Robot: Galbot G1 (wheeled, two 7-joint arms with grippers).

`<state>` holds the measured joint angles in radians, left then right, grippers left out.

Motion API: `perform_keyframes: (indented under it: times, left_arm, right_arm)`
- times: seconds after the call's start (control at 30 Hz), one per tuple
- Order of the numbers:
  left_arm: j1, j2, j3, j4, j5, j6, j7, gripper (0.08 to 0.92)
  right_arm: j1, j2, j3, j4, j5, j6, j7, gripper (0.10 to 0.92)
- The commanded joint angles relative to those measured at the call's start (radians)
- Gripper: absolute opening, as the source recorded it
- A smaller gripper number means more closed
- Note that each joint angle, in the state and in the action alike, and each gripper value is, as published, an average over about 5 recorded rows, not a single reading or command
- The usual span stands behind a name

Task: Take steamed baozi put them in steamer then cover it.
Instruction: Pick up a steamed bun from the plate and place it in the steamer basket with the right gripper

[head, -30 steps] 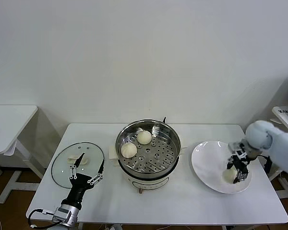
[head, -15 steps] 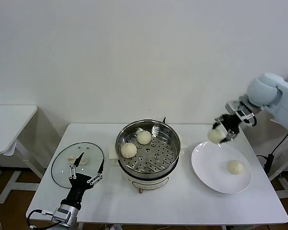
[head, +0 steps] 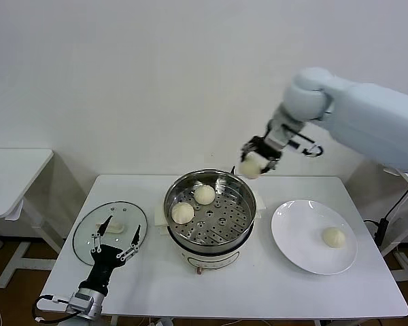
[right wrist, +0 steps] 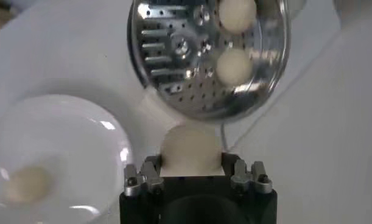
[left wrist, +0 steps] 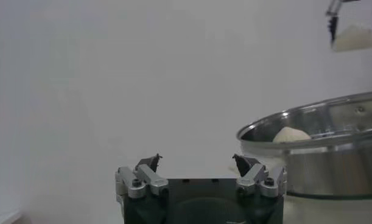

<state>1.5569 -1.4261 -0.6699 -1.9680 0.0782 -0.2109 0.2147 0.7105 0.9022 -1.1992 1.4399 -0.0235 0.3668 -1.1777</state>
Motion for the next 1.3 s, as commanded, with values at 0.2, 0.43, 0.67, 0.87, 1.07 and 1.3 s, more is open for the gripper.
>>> perform_keyframes:
  times: [0.2, 0.43, 0.67, 0.87, 1.07, 1.3]
  left_arm:
    - [-0.012, 0.013, -0.028, 0.043, -0.015, -0.007, 0.015, 0.823]
    - [-0.02, 0.017, -0.037, 0.067, -0.019, -0.011, 0.022, 0.823]
    - [-0.026, 0.016, -0.05, 0.084, -0.022, -0.014, 0.028, 0.823]
    - [-0.031, 0.016, -0.055, 0.091, -0.023, -0.014, 0.029, 0.823]
    - [-0.031, 0.016, -0.057, 0.091, -0.023, -0.013, 0.029, 0.823]
    - [-0.029, 0.014, -0.06, 0.087, -0.023, -0.014, 0.029, 0.823]
  right_arm:
    - [-0.022, 0.269, -0.135, 0.019, -0.207, 0.335, 0.149, 0.67]
    - [-0.1, 0.286, -0.13, 0.027, -0.235, 0.34, 0.17, 0.67]
    - [-0.135, 0.277, -0.137, 0.052, -0.228, 0.33, 0.16, 0.67]
    - [-0.15, 0.253, -0.139, 0.075, -0.211, 0.313, 0.15, 0.67]
    - [-0.154, 0.237, -0.146, 0.102, -0.202, 0.291, 0.129, 0.67]
    - [-0.156, 0.254, -0.148, 0.098, -0.205, 0.267, 0.117, 0.67]
